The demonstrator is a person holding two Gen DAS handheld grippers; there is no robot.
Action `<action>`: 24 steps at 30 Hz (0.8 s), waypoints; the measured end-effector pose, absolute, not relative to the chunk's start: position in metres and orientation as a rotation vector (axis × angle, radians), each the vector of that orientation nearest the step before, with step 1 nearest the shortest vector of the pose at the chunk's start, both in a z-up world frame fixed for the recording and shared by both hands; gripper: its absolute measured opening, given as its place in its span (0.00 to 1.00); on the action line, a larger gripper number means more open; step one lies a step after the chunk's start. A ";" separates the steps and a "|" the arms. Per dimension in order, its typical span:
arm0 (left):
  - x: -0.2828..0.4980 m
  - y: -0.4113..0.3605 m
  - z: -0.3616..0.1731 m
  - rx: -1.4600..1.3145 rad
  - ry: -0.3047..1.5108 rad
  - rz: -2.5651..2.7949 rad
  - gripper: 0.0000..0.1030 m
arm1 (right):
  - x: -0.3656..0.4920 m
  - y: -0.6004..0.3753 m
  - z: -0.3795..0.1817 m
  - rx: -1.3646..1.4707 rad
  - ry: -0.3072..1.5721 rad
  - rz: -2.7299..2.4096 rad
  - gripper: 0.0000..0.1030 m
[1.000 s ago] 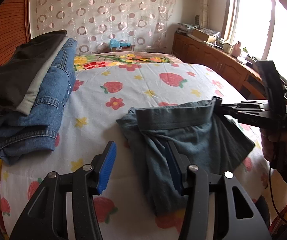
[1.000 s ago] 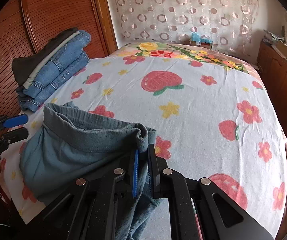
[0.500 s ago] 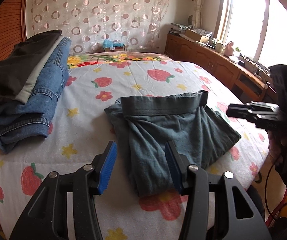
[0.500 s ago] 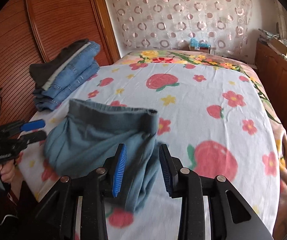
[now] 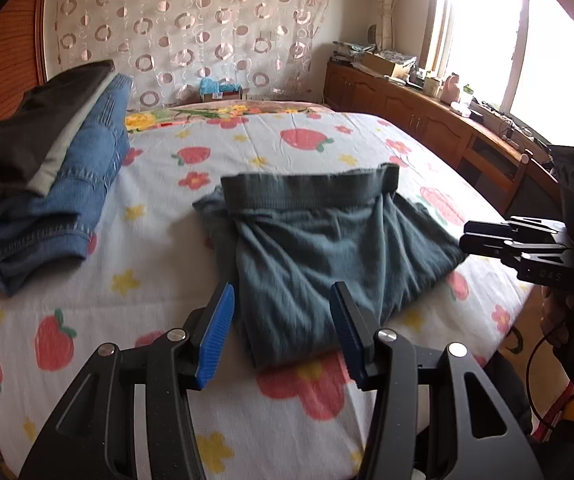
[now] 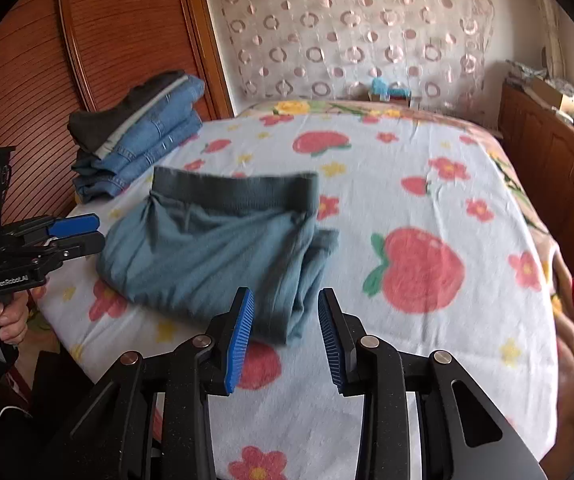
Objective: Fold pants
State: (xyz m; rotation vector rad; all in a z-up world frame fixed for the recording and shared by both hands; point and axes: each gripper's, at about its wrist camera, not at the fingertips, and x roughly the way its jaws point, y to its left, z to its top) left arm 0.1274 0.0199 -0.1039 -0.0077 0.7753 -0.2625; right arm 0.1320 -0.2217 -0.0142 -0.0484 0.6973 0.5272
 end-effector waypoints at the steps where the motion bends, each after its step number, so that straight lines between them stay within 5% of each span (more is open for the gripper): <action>1: 0.126 0.021 -0.106 -0.009 0.778 -0.260 0.50 | 0.133 -0.222 -0.017 -0.045 0.704 0.531 0.34; 11: 0.122 0.031 -0.130 -0.060 0.833 -0.268 0.36 | 0.144 -0.215 -0.027 -0.032 0.750 0.550 0.34; 16: 0.125 0.028 -0.132 -0.067 0.832 -0.287 0.23 | 0.146 -0.215 -0.027 -0.029 0.751 0.569 0.16; 24: 0.121 0.035 -0.120 -0.095 0.791 -0.270 0.10 | 0.140 -0.218 -0.026 -0.043 0.726 0.556 0.08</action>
